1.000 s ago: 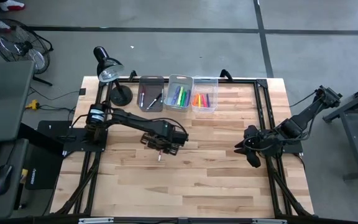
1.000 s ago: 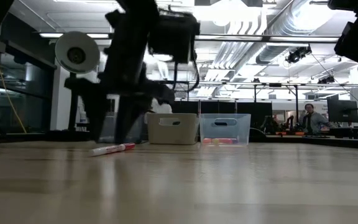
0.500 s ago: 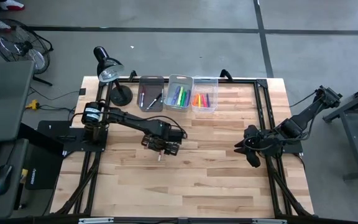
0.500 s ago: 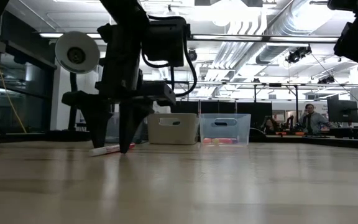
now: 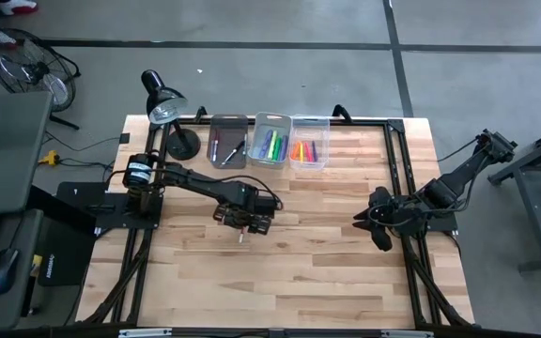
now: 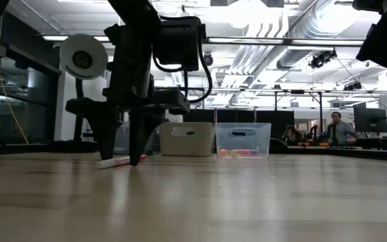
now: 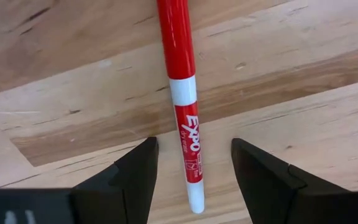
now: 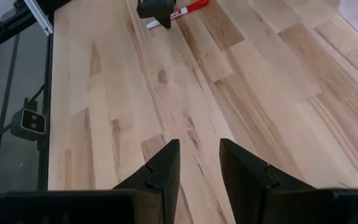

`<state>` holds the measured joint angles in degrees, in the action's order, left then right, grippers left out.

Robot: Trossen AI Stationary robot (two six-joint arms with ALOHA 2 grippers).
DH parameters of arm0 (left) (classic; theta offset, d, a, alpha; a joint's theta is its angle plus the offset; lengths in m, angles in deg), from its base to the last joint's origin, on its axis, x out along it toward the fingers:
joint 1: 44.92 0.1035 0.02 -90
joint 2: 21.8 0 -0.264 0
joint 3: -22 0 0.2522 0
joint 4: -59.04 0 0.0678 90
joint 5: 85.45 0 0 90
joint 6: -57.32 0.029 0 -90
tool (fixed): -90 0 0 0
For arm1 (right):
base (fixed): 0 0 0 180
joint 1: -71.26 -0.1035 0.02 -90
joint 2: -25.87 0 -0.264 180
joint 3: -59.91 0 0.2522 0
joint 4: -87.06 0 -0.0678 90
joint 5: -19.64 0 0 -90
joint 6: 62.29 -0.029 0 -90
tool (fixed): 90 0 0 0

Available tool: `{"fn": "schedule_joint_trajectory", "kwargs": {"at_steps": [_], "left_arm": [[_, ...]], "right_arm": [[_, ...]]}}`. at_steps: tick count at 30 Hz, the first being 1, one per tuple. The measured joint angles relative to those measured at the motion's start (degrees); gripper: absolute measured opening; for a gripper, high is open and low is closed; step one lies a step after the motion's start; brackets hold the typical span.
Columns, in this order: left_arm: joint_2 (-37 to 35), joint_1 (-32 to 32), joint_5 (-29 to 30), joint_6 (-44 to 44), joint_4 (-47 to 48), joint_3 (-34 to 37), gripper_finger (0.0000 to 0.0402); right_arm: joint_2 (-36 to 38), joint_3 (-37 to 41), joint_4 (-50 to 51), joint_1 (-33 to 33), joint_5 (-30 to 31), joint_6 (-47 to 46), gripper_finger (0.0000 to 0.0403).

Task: Pick & Place Markers
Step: Put the red marker into the black bin

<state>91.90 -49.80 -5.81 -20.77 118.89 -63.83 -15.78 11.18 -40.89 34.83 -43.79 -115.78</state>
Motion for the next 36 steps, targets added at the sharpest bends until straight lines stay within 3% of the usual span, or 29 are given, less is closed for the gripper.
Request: {"fn": "schedule_joint_trajectory", "kwargs": {"at_steps": [13,36], "left_arm": [[0.00,-1.65,1.96,-1.95,-1.42,0.11,0.0120],[0.02,-2.76,3.55,-2.97,-1.75,0.09,0.0035]], "right_arm": [[0.00,0.00,0.02,0.00,1.57,0.02,0.0103],[0.00,0.00,0.02,0.00,1.45,-0.42,0.0103]]}}
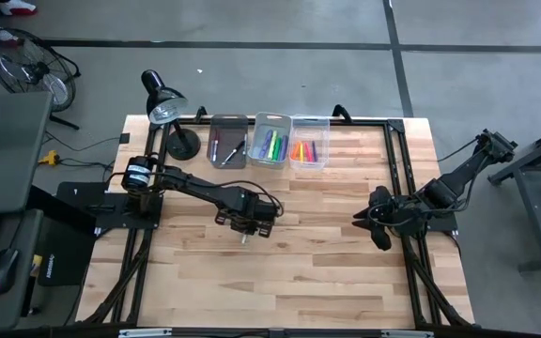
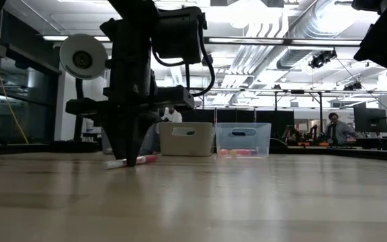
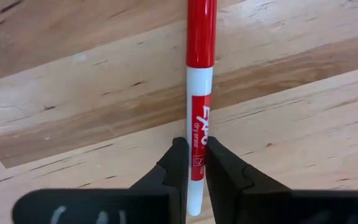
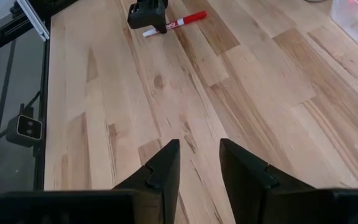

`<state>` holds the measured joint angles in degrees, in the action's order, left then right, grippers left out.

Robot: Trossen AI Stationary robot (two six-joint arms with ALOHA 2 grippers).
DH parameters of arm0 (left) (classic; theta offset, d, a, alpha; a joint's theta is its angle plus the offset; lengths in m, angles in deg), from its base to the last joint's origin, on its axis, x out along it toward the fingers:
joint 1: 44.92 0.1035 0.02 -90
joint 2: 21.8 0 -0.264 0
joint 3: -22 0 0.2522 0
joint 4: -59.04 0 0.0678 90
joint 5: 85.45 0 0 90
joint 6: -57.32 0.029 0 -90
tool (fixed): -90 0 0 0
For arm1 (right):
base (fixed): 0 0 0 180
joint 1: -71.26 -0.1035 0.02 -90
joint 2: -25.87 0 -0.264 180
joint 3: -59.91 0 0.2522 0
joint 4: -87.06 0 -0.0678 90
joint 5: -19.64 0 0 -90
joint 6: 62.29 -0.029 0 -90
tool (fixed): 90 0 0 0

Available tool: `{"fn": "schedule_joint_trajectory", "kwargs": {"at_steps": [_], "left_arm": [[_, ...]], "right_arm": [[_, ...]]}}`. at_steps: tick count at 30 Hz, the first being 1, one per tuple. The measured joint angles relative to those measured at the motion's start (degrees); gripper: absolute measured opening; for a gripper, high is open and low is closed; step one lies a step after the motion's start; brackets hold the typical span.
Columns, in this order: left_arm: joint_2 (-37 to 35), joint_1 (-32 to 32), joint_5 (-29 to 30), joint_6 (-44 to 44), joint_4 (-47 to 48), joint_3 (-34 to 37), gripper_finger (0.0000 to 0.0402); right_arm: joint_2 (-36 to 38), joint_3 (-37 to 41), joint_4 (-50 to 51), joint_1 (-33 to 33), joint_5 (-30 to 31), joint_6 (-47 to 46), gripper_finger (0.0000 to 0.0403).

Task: Pick & Place Markers
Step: Put the red marker into the black bin

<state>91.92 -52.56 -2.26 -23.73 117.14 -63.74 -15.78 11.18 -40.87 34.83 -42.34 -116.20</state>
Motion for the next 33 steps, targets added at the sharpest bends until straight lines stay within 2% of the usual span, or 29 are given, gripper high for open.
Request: {"fn": "schedule_joint_trajectory", "kwargs": {"at_steps": [6,16,20,26,28,33], "left_arm": [[0.18,0.02,0.54,1.53,1.13,-0.98,0.0037],[0.87,-0.07,4.92,8.06,10.88,-9.74,0.0037],[-1.04,-0.02,6.03,9.34,12.59,-11.75,0.0037],[-5.13,0.84,10.23,10.05,13.42,-12.83,0.0037],[-6.76,1.36,12.11,10.55,16.60,-12.50,0.0037],[-11.98,5.65,15.84,13.17,20.28,-12.59,0.0037]], "right_arm": [[0.00,0.00,0.00,0.00,-0.80,-0.02,0.0103],[0.00,0.00,0.18,0.00,-2.86,0.31,0.0103],[0.04,0.00,1.15,-0.08,-3.39,0.30,0.0103],[0.66,0.11,3.07,-3.61,1.42,-0.36,0.0103],[0.95,0.46,3.10,-5.20,3.84,-1.45,0.0103],[1.75,1.74,2.83,-8.34,7.32,-4.84,0.0103]]}}
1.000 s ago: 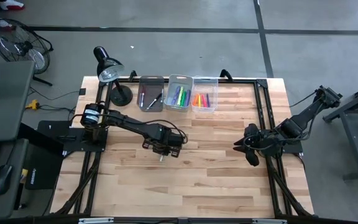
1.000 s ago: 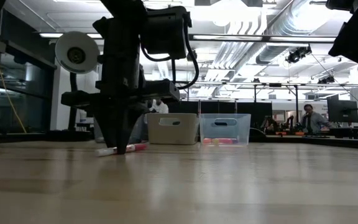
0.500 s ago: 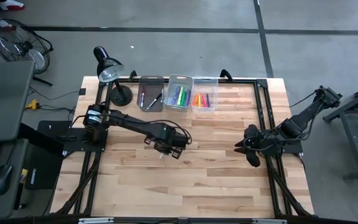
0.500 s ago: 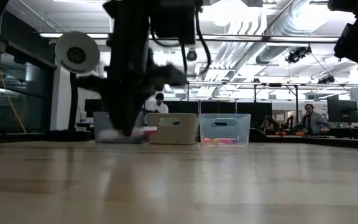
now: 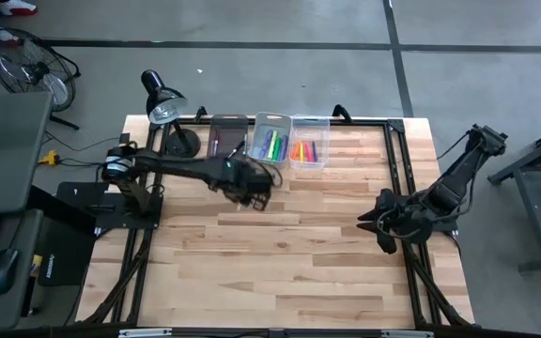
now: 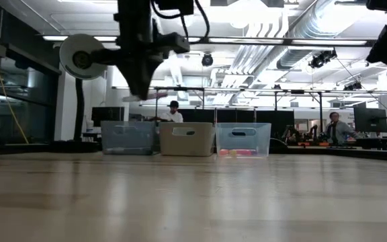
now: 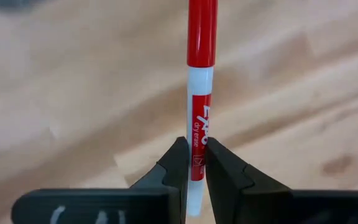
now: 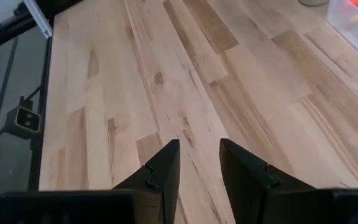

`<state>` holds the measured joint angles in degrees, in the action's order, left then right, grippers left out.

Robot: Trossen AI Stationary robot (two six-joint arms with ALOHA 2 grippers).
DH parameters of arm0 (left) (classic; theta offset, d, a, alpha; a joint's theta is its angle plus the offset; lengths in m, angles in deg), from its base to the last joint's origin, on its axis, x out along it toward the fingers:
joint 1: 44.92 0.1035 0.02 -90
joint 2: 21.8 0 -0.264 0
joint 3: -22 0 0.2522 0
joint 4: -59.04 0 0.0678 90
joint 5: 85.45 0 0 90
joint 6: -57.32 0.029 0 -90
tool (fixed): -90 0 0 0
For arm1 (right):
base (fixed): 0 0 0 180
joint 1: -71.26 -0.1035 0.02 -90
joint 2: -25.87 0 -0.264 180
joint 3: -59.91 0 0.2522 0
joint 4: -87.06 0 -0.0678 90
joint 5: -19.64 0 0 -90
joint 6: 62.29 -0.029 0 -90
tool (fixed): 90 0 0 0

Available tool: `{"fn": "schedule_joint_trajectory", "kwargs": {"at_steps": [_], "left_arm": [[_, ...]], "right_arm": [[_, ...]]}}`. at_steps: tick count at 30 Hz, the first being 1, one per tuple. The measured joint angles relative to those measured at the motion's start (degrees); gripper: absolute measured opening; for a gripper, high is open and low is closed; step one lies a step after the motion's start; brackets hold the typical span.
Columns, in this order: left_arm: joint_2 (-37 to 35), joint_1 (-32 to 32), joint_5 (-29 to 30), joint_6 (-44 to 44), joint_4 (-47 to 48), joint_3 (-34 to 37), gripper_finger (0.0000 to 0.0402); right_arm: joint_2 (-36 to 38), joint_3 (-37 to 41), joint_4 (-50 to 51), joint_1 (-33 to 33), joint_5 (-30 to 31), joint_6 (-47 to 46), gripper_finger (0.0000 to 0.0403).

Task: Pick & Place Markers
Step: Put the red marker into the black bin

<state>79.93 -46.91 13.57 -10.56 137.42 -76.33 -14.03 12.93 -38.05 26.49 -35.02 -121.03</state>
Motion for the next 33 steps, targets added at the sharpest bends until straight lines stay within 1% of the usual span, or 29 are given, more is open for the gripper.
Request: {"fn": "schedule_joint_trajectory", "kwargs": {"at_steps": [3,8,14,20,24,27,33], "left_arm": [[-2.36,3.79,1.75,2.22,1.16,-0.07,0.0037],[-4.00,11.25,2.04,8.24,2.01,-0.05,0.0037],[-4.04,19.73,-0.24,15.43,0.65,-0.07,0.0041],[-4.04,26.66,-0.98,19.46,-0.12,-0.07,0.0041],[-4.04,30.17,-2.72,23.68,-0.22,-0.07,0.0041],[-3.22,31.49,-2.76,25.91,-1.65,-0.16,0.0041],[-0.61,34.21,-2.28,26.08,-3.64,-0.28,0.0042]], "right_arm": [[0.13,0.73,0.32,-1.05,0.78,-1.75,0.0103],[0.22,1.53,-0.38,-1.18,1.48,-3.19,0.0103],[0.20,1.53,-0.60,-1.14,1.65,-3.36,0.0103],[0.20,1.53,-0.49,-1.14,3.29,-4.24,0.0103],[0.20,1.53,-0.49,-0.86,4.84,-4.31,0.0103],[0.20,1.53,-0.65,-0.11,5.42,-4.47,0.0103],[0.20,1.53,-2.01,1.71,6.50,-4.37,0.0103]]}}
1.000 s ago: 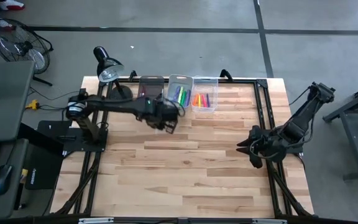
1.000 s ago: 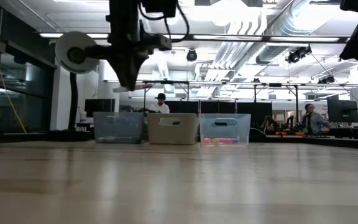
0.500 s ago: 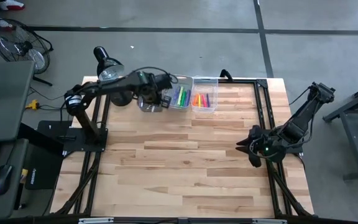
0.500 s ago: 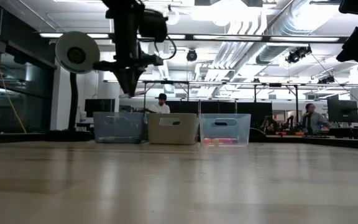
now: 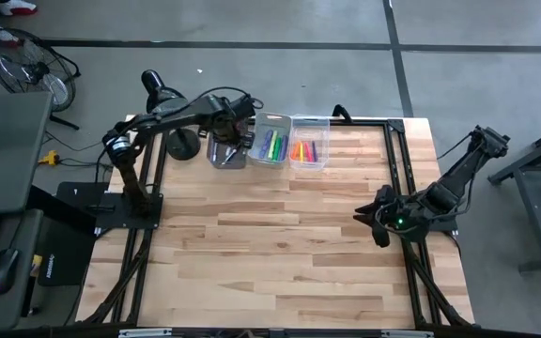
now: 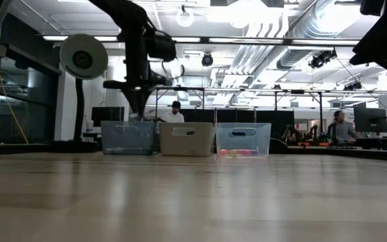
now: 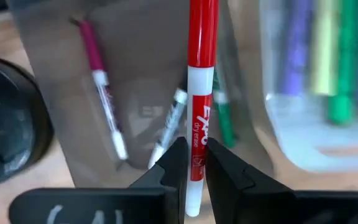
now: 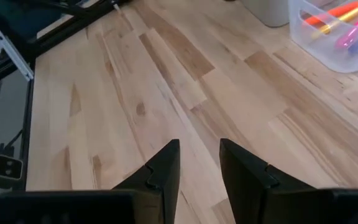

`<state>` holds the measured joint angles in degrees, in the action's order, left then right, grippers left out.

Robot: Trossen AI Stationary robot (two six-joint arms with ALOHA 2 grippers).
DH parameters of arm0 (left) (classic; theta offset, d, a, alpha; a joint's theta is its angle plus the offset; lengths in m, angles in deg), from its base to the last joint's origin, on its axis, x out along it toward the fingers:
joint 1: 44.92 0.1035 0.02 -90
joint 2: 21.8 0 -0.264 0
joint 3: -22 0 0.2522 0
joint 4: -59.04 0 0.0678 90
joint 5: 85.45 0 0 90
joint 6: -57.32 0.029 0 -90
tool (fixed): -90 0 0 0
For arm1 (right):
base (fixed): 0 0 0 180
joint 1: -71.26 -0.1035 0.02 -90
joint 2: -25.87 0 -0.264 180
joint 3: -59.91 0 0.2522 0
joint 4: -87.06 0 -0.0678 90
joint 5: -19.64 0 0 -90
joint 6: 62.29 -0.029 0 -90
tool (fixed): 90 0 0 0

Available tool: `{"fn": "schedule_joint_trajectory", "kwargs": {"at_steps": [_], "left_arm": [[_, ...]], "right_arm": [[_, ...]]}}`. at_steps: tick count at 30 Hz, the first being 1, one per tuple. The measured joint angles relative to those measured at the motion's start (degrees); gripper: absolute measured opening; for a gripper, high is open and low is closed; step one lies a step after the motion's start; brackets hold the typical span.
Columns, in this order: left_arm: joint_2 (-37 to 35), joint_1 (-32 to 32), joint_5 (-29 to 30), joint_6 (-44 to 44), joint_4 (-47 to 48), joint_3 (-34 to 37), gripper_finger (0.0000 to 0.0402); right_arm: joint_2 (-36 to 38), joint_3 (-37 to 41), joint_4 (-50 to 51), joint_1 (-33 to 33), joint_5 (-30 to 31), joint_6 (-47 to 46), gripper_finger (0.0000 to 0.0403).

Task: Pick & Place Markers
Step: Put the red marker into the black bin

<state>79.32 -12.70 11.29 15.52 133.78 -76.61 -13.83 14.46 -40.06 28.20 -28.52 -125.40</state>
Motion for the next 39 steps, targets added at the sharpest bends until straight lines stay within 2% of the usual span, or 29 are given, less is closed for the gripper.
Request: {"fn": "schedule_joint_trajectory", "kwargs": {"at_steps": [3,6,8,11,15,21,39], "left_arm": [[0.77,0.42,2.88,0.00,0.97,0.39,0.0042],[2.17,0.35,5.50,-0.25,-1.98,-0.08,0.0042],[2.67,0.50,5.80,-0.39,-0.31,0.43,0.0042],[3.80,0.43,7.38,-0.48,-3.64,-0.14,0.0042],[5.30,0.40,7.72,-0.48,-3.14,0.06,0.0042],[7.80,0.40,5.80,-0.44,-2.62,0.07,0.0042],[7.96,0.40,1.00,-0.01,-0.42,0.15,0.0042]], "right_arm": [[0.00,0.00,0.00,0.70,-0.12,-0.08,0.0103],[0.00,0.00,-0.26,1.16,-0.15,-0.07,0.0103],[0.00,0.00,-0.49,1.45,-0.17,-0.07,0.0103],[-0.02,0.00,-0.68,1.81,-0.16,-0.09,0.0103],[-0.02,0.00,-0.94,2.16,-0.20,-0.11,0.0103],[-0.02,0.00,-1.36,2.22,-0.35,-0.11,0.0103],[-0.02,0.00,-2.12,2.22,-3.42,0.09,0.0103]]}}
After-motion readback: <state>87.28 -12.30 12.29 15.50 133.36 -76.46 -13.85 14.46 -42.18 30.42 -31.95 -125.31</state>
